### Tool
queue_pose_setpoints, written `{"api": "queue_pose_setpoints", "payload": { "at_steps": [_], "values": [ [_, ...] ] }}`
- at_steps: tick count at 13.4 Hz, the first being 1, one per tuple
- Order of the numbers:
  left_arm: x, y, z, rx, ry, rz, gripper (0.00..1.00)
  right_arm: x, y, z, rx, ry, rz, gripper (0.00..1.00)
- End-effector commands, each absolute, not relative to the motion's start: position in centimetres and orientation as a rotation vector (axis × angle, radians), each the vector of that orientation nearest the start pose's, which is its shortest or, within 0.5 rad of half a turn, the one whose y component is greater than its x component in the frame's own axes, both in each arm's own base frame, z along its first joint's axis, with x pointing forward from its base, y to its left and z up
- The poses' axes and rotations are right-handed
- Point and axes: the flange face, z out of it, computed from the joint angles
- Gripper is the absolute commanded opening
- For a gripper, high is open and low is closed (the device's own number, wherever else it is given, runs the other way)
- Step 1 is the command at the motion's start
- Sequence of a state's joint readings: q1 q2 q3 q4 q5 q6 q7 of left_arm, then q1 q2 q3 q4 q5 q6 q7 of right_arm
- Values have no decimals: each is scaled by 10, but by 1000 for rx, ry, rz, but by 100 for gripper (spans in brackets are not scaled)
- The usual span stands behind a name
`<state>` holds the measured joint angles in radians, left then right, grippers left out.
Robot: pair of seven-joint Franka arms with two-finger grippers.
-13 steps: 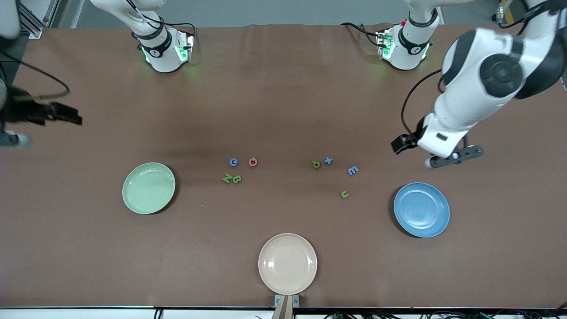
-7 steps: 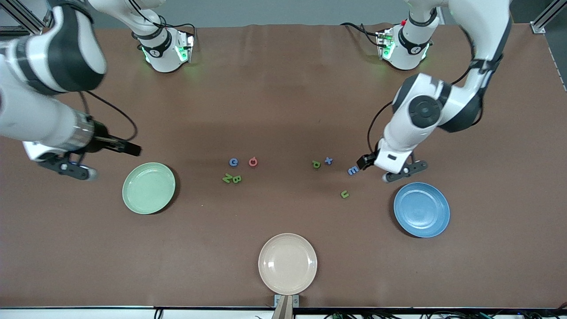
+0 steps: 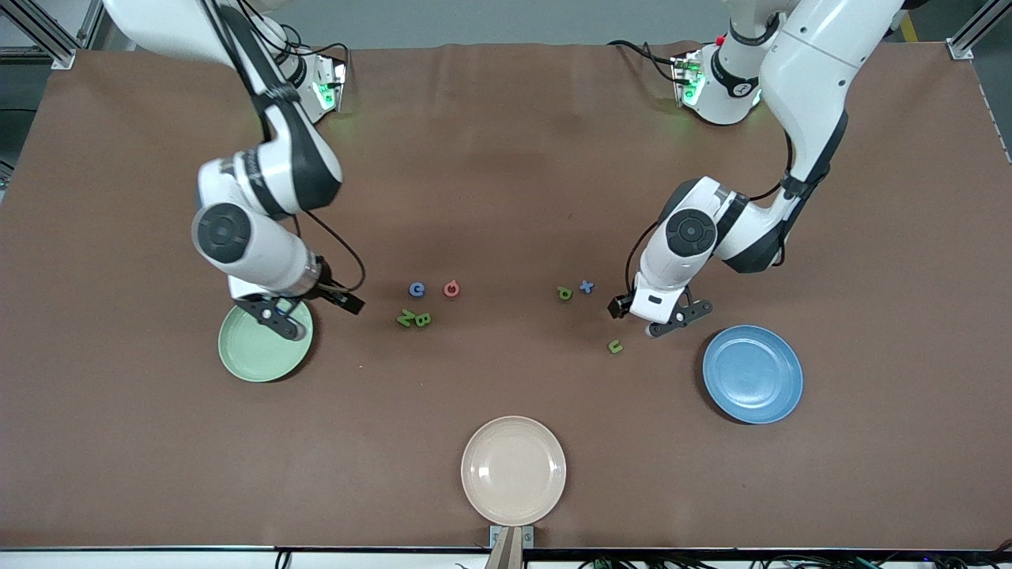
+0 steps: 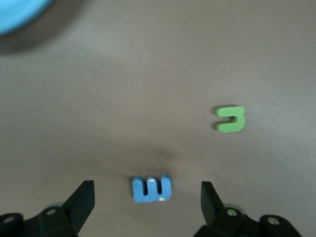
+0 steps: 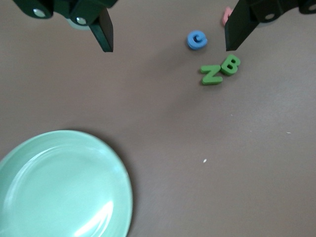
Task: Sort upper and lower case letters into plates
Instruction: 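Grasp the green Z with the right gripper while the left gripper grasps the E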
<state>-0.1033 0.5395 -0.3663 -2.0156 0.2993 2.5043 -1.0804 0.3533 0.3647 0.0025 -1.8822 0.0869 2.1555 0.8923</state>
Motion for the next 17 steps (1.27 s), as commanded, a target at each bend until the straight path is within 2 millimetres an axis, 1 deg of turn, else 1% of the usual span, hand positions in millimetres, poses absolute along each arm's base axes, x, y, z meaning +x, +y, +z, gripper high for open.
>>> {"api": "queue_pose_setpoints", "payload": {
  "at_steps": [1,2,3,4,7,9,10,11,12,13,14,15,16,17],
  "values": [
    [531,-273,188,-3075,-661,1,91,580,235,275,-2981,984,172,86],
    [529,-272,184,-3070,-659,12,90,578,244,264,-2984,968,161,78],
    [528,-272,182,-3068,-660,18,86,579,246,254,-2976,980,146,71],
    [527,-272,178,-3066,-660,27,79,581,246,242,-2966,1010,138,68],
    [529,-273,174,-3067,-665,36,73,589,254,220,-2950,1008,93,67],
    [530,-270,171,-3065,-677,40,65,592,261,207,-2939,1020,72,66],
    [530,-270,169,-3064,-677,44,58,593,268,201,-2935,1016,55,66],
    [530,-269,169,-3063,-679,44,44,592,270,194,-2940,1015,59,66],
    [531,-269,170,-3065,-680,40,28,594,271,193,-2935,1011,48,66],
    [534,-269,174,-3068,-684,28,13,593,273,191,-2935,1006,44,66],
    [539,-265,184,-3069,-695,4,2,592,275,188,-2937,1002,44,66],
    [547,-258,199,-3068,-714,-36,0,591,278,187,-2937,998,42,66],
    [561,-243,216,-3068,-744,-86,0,591,279,186,-2938,994,37,66],
    [573,-227,229,-3065,-761,-117,0,589,282,184,-2943,985,41,66]
  ]
}}
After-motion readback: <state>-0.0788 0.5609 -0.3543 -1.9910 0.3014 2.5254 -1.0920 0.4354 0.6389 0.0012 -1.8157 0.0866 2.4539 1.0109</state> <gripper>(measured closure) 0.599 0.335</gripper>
